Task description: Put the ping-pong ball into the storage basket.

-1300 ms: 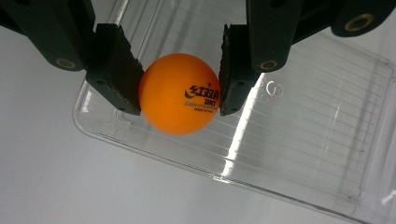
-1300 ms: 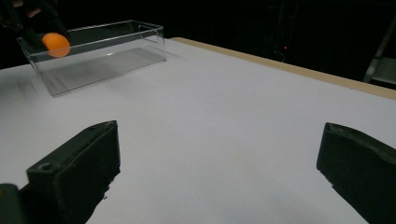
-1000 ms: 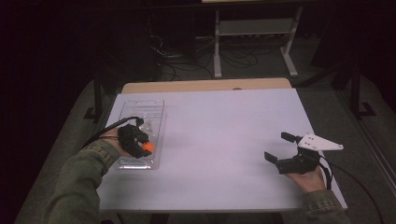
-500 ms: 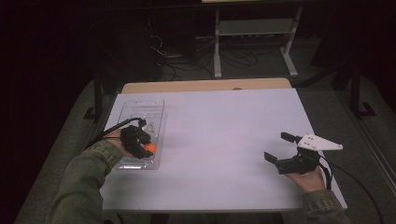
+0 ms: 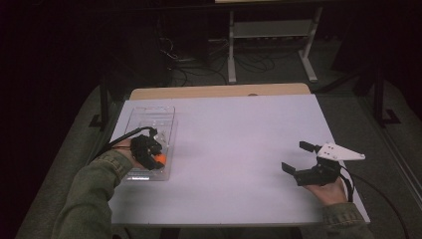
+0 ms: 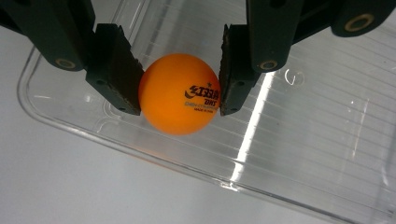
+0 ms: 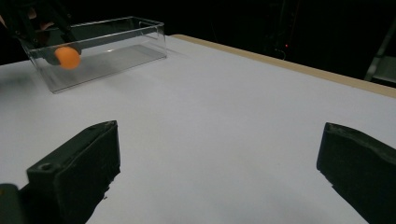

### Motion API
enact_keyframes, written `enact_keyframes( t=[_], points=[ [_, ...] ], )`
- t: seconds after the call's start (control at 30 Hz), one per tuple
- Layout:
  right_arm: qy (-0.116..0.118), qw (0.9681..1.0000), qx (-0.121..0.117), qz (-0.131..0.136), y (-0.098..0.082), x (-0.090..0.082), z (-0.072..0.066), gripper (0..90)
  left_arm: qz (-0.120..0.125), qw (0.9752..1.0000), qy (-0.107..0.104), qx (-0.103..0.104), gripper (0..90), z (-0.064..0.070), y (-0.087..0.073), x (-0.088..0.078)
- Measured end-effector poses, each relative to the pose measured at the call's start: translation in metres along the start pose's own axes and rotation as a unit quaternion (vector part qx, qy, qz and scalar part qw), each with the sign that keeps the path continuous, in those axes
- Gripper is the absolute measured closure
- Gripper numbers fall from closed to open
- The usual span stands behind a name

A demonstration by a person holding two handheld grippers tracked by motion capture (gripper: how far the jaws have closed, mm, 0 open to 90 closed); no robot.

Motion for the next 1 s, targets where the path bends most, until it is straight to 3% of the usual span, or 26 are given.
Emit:
enact_keyframes(
  t=[0.67, 1.0],
  points=[
    [0.005, 1.0, 0.004, 0.001, -0.0003, 0.0002, -0.0004, 0.0, -0.019, 0.9997, 0.007, -0.012, 49.4, -0.0011, -0.0054, 0.0025],
    [0.004, 1.0, 0.005, 0.001, -0.0006, -0.0001, 0.0002, 0.0, 0.001, 0.9992, 0.028, -0.027, 40.6, -0.003, -0.0041, -0.0055]
  ],
)
Point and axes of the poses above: each handheld gripper's, and its own axes: x roughly forward along the jaws, y roughly out of its top, z roughly to its right, the point moved 4 cm from there along x, roughly forward along the jaws, and after that the axes turned 4 degrees about z, right-handed, at the moved point
